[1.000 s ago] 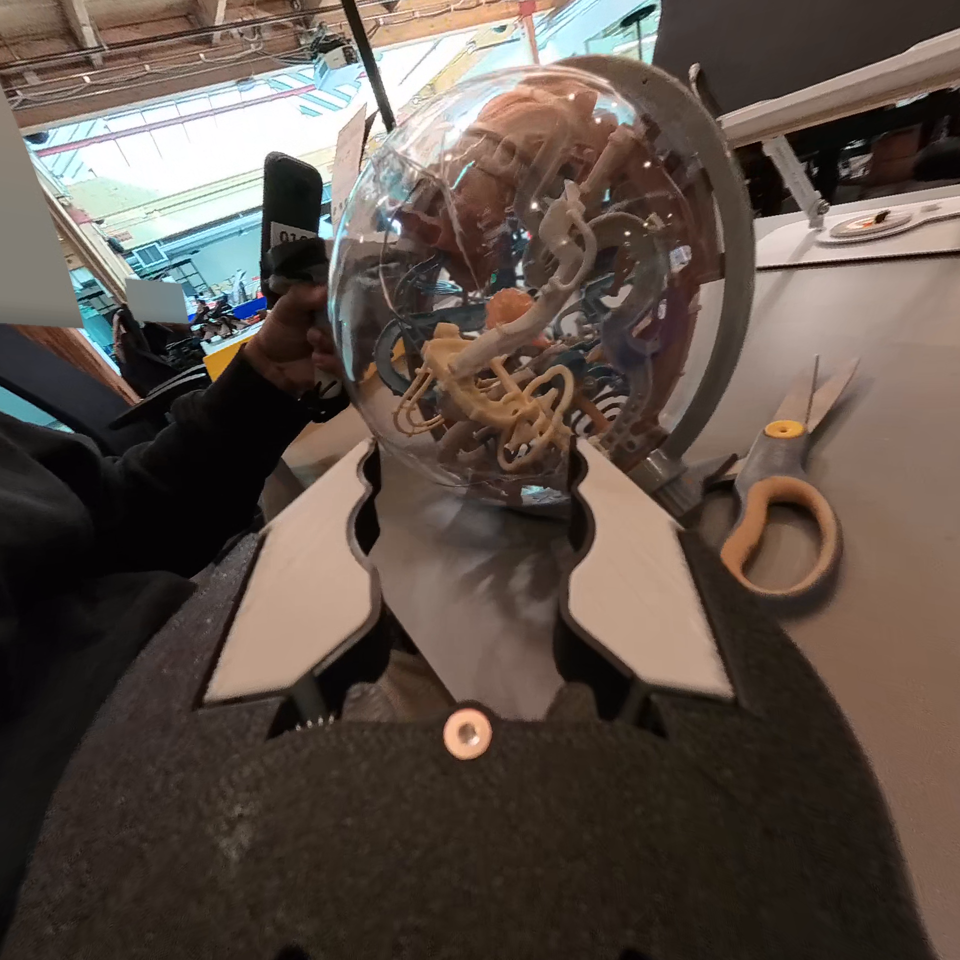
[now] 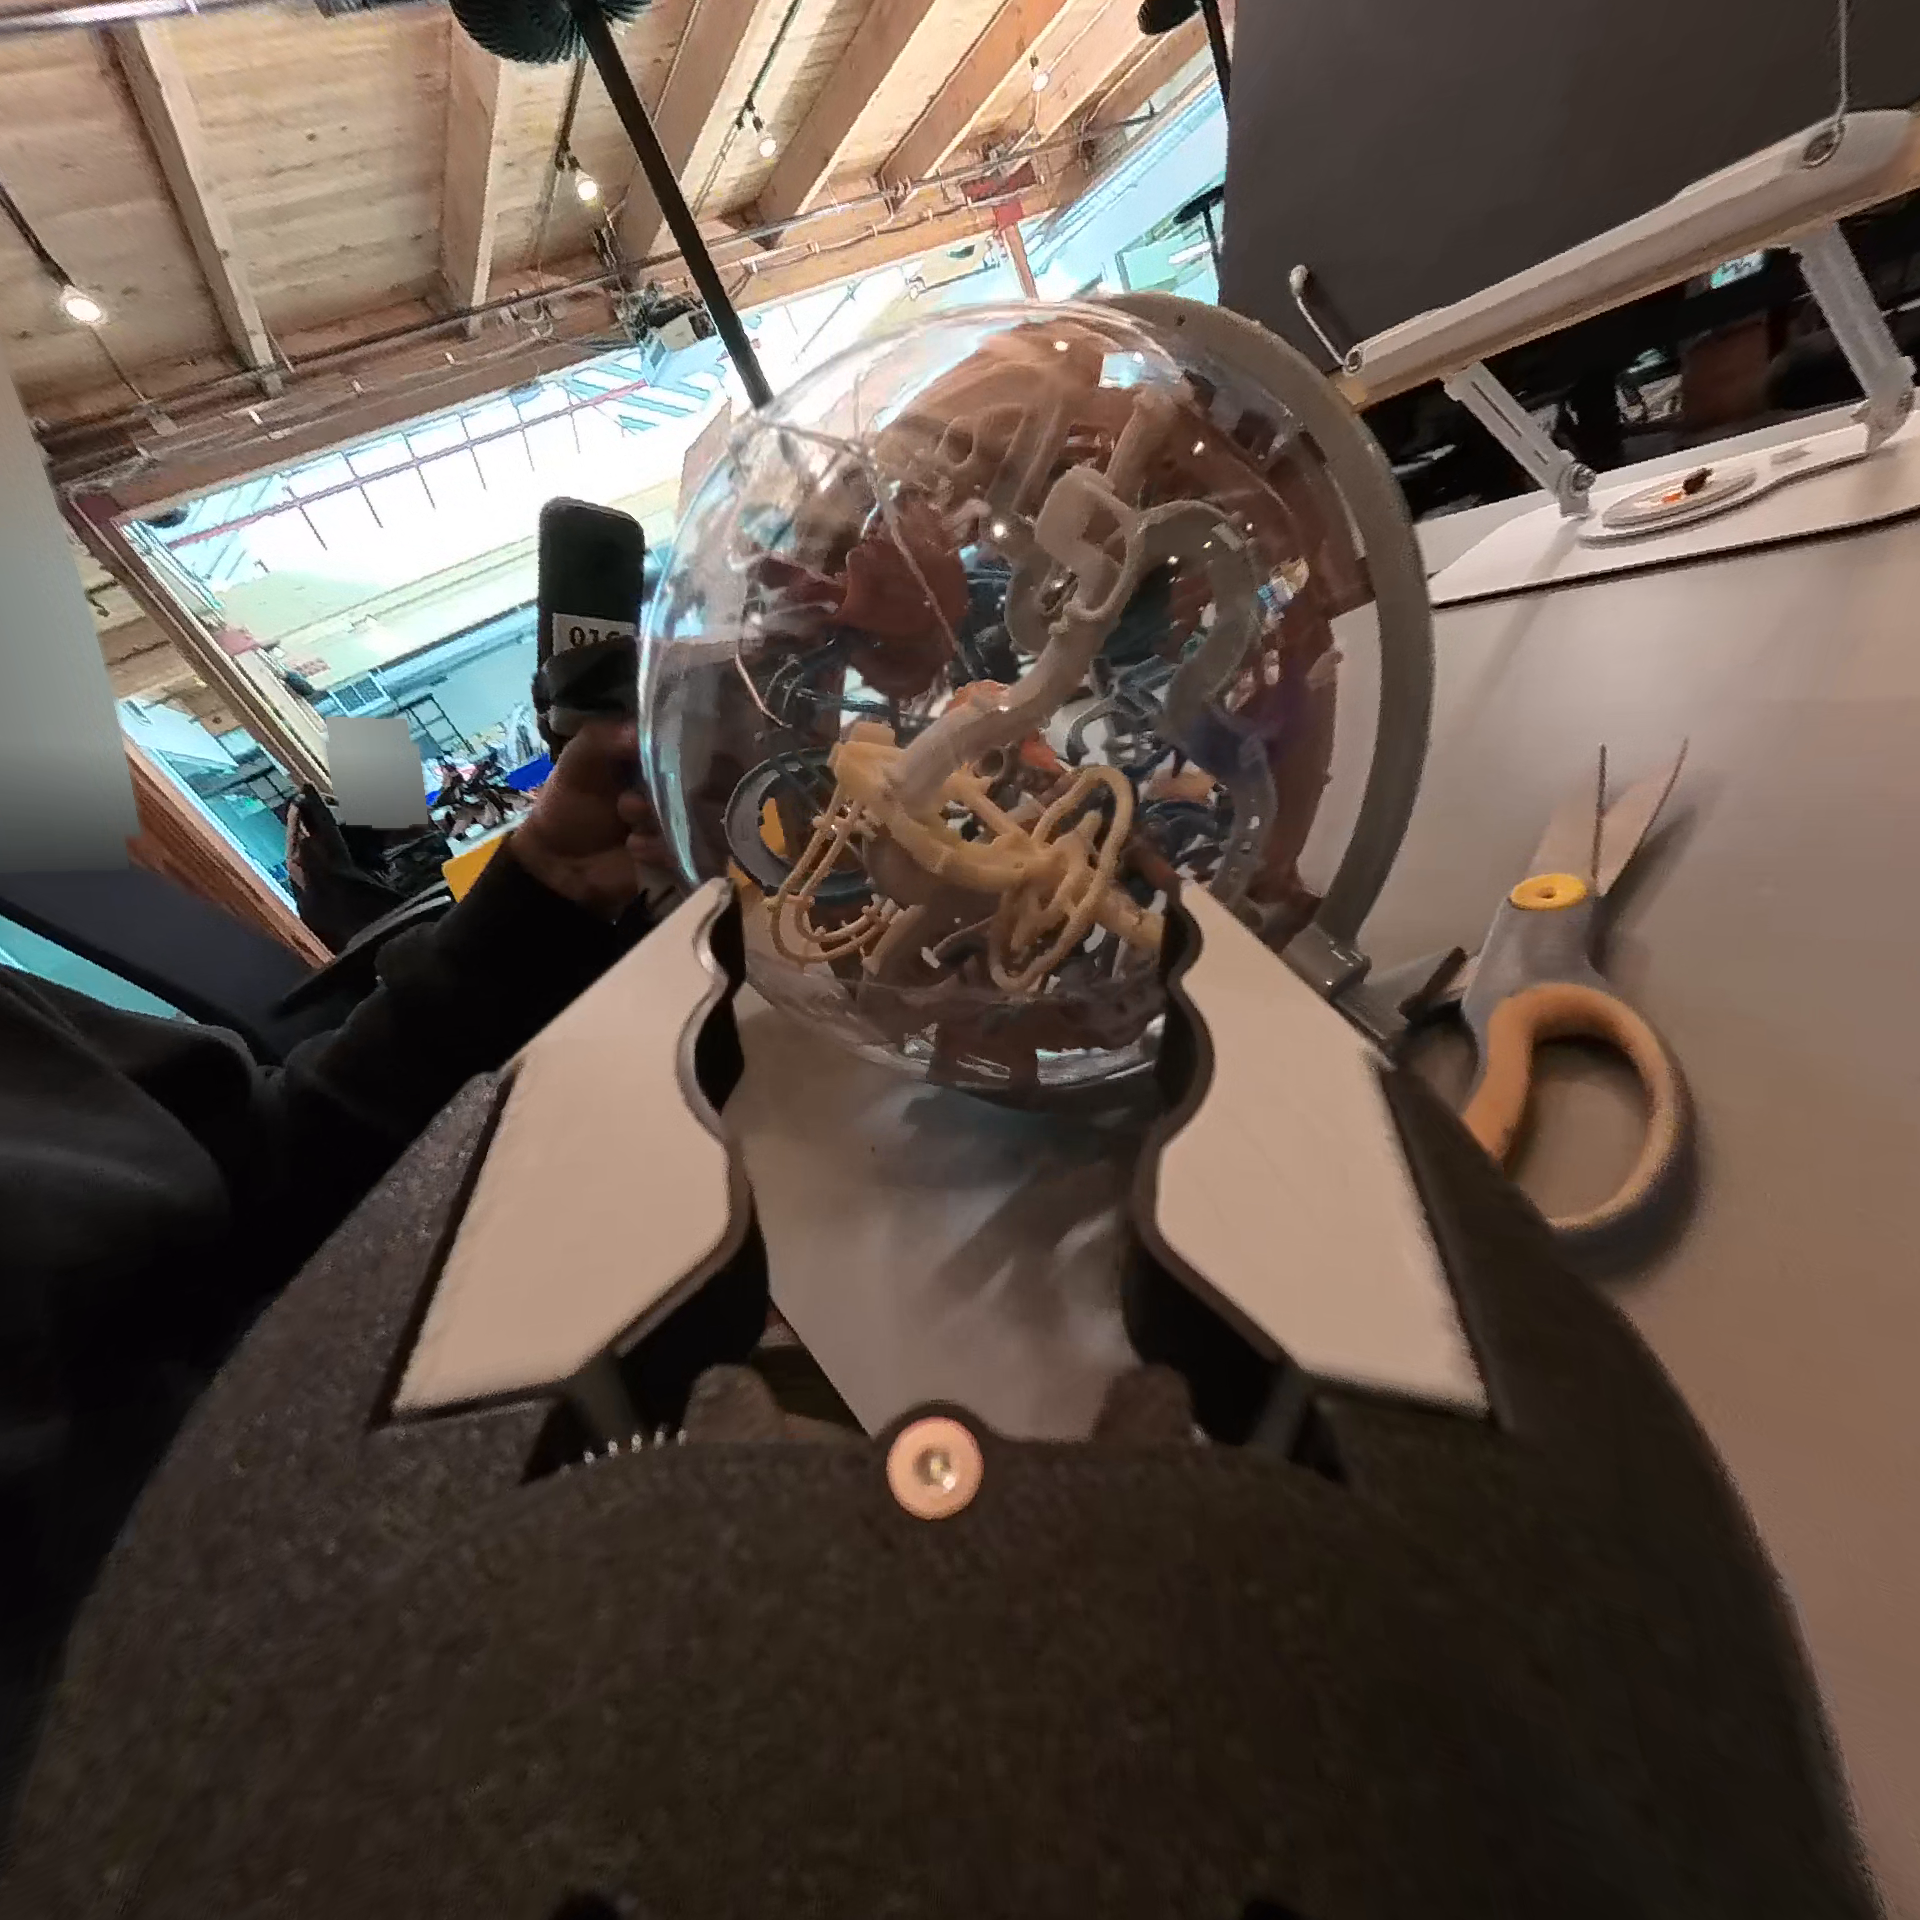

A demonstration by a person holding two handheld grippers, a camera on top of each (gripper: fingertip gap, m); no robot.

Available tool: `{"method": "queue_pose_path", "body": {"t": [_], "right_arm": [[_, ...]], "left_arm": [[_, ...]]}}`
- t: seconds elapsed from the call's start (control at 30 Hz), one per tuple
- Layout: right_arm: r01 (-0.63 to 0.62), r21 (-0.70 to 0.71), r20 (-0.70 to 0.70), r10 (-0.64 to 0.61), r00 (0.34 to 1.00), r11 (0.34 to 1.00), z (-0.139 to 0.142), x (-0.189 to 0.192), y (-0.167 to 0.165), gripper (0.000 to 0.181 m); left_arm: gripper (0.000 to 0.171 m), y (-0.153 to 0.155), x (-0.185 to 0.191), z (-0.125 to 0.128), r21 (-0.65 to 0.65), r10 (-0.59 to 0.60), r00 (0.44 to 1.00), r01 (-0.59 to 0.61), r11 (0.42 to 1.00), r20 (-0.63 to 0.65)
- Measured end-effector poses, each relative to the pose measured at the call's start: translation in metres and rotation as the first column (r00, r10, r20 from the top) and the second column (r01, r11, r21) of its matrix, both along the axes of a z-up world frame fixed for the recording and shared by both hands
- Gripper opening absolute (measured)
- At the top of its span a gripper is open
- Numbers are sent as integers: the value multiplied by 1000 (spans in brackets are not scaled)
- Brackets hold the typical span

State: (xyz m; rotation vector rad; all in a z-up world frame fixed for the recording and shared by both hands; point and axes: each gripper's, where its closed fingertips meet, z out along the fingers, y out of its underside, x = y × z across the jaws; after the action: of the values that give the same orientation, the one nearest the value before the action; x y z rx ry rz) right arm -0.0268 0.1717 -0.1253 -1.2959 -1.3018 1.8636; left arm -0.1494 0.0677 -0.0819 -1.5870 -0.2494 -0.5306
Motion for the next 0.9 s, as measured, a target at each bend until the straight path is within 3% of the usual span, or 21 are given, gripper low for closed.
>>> {"method": "queue_pose_path", "body": {"t": [0.2,0.33,0.6,0.77,0.9], "right_arm": [[-40,151,117,23,993,988,-23,6,-1,78],[-95,88,87,87,992,992,-12,13,-8,78],[-95,21,51,94,994,995,-4,8,-12,78],[-44,65,55,41,998,997,-8,4,-9,79],[-57,-59,57,60,997,997,-5,1,-7,79]], "left_arm": [[7,0,-1,0,-14,10,1000,-10,1000,-7],[7,0,1,0,-19,13,1000,-13,1000,-24],[7,0,4,0,-25,-5,999,4,1000,-32],[7,0,10,-1,-37,-21,998,19,999,-59],[7,-1,9,-1,-31,-27,999,26,999,-42]]}}
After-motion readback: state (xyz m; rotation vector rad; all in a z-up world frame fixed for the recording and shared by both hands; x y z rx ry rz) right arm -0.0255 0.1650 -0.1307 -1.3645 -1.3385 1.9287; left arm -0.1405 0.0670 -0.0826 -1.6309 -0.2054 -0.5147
